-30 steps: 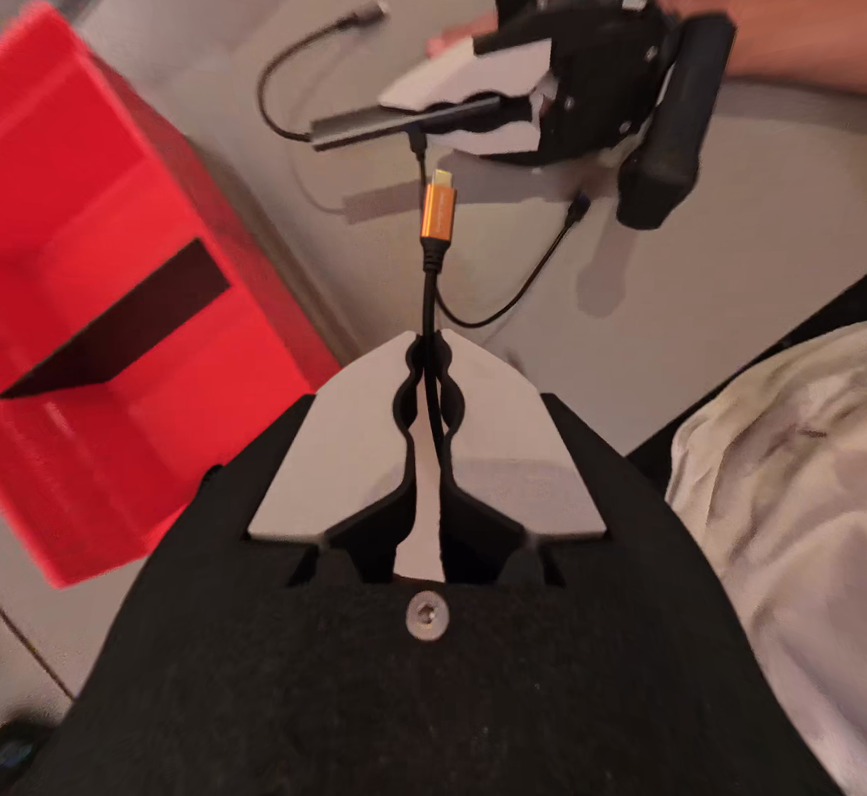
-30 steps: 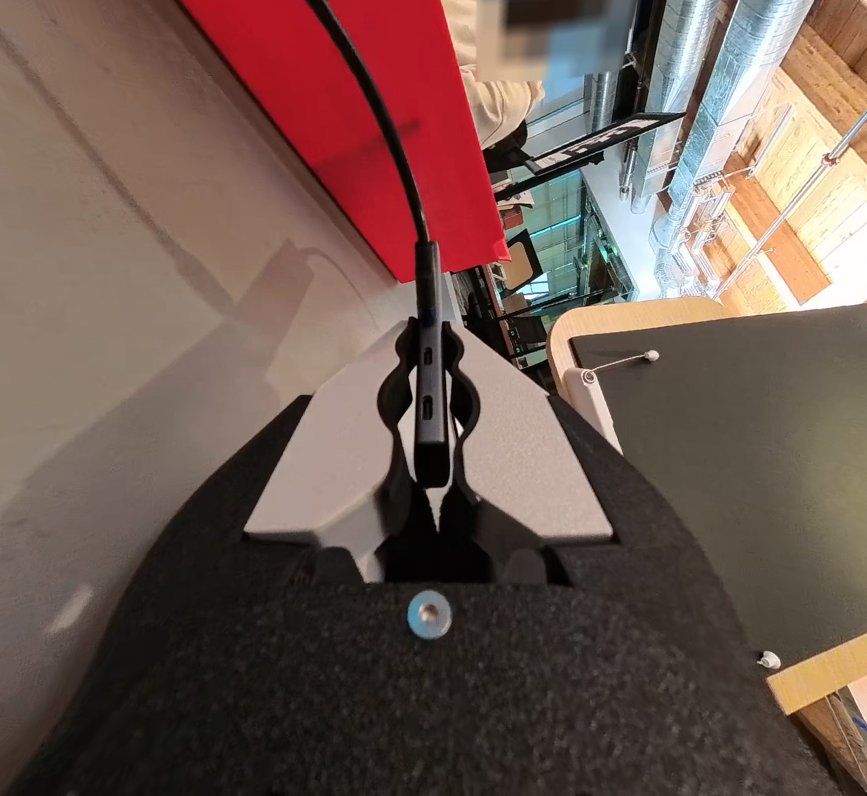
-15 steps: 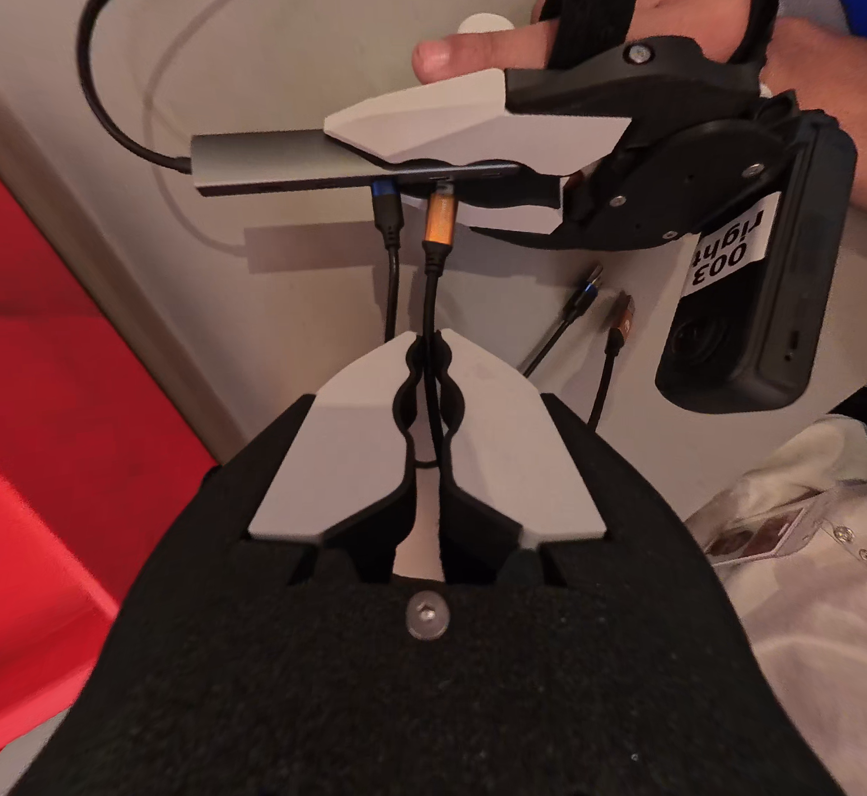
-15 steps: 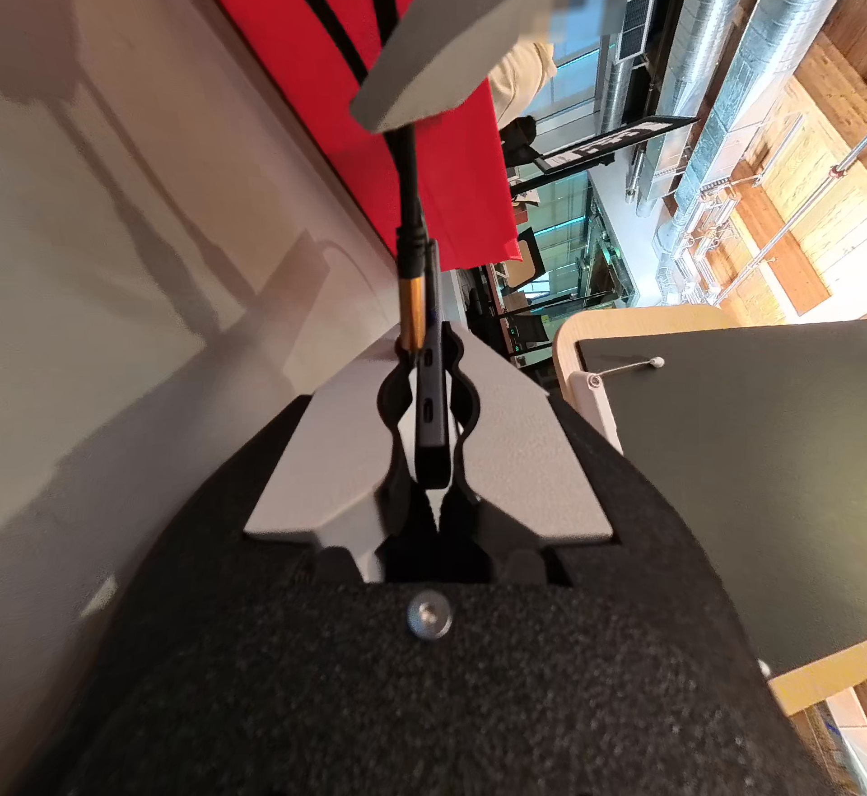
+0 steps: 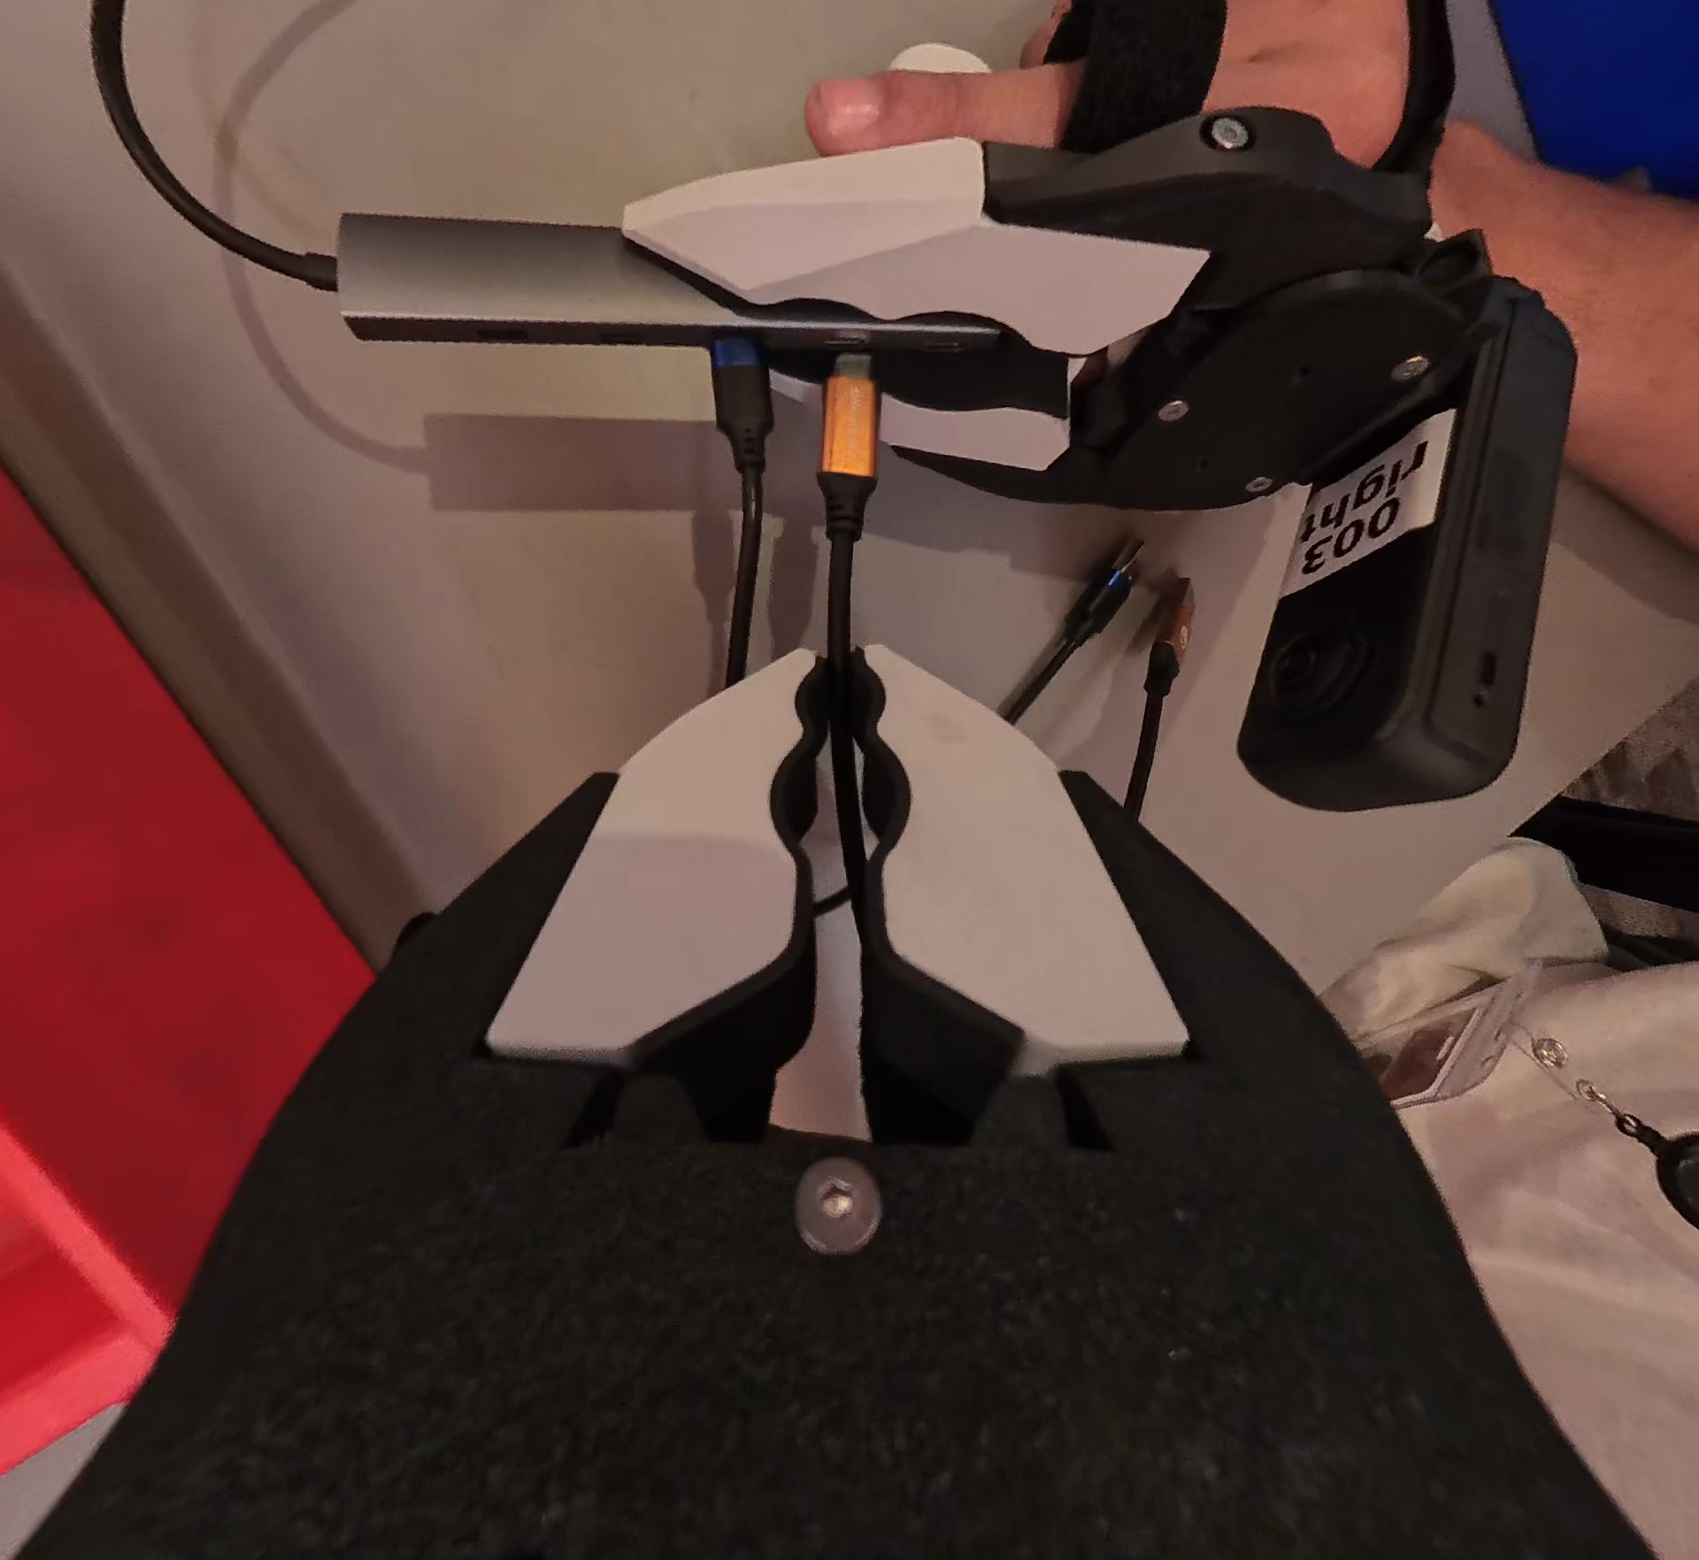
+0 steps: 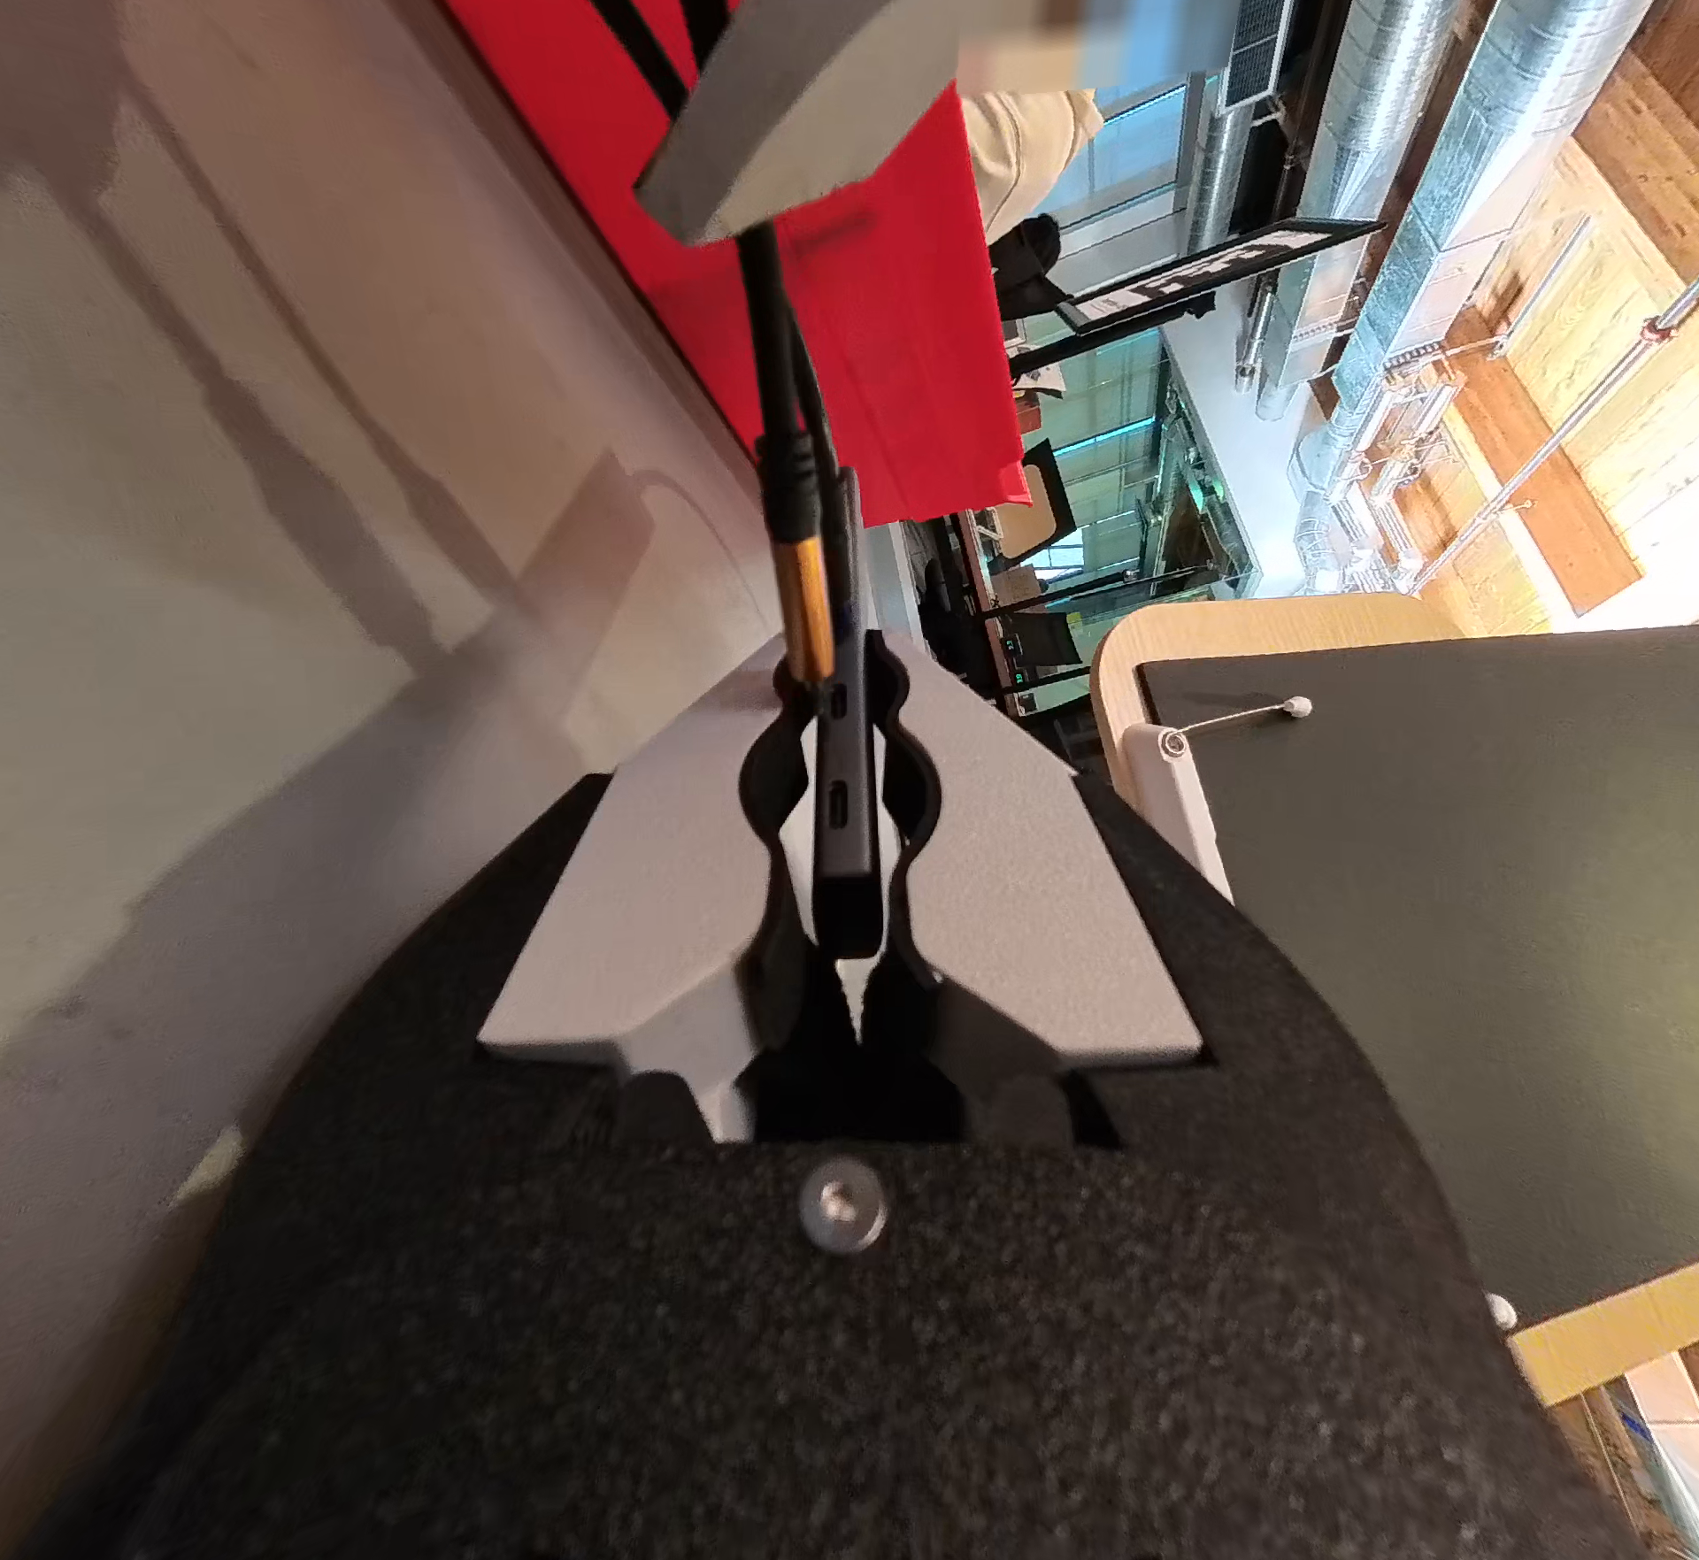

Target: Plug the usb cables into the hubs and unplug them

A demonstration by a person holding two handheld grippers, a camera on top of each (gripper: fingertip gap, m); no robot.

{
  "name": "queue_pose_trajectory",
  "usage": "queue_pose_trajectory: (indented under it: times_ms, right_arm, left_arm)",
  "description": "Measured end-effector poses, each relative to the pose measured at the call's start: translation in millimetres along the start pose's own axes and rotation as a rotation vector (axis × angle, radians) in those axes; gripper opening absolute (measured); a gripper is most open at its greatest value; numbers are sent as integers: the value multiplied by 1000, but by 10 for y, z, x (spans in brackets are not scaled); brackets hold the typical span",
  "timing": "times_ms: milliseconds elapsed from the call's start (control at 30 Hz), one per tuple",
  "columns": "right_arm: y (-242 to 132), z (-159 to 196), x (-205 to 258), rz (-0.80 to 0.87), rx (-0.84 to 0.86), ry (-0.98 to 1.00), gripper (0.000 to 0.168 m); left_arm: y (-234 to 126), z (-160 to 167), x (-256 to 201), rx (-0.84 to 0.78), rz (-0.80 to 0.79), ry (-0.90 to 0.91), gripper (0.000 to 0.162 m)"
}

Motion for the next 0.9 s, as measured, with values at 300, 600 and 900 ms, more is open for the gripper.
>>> queue_pose_trajectory:
  times_ms: [300,600,900]
  right_arm:
    - [4,-10,5,-1,-2,-4,8]
    - [17,2,7,-4,10,-3,8]
    - [24,-5,12,-8,10,-6,8]
  left_arm:
    - [-14,4,7,-24,8,-17,3]
    - [7,-25,41,-19,-1,-30,3]
    - [47,-12,18,-25,11,-50,3]
Point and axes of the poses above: each gripper's, where its closed fingertips meet, y out along the fingers, z out of its underside, x = y × z across the jaws, the point moved 6 cm from there along -y, back along the fingers
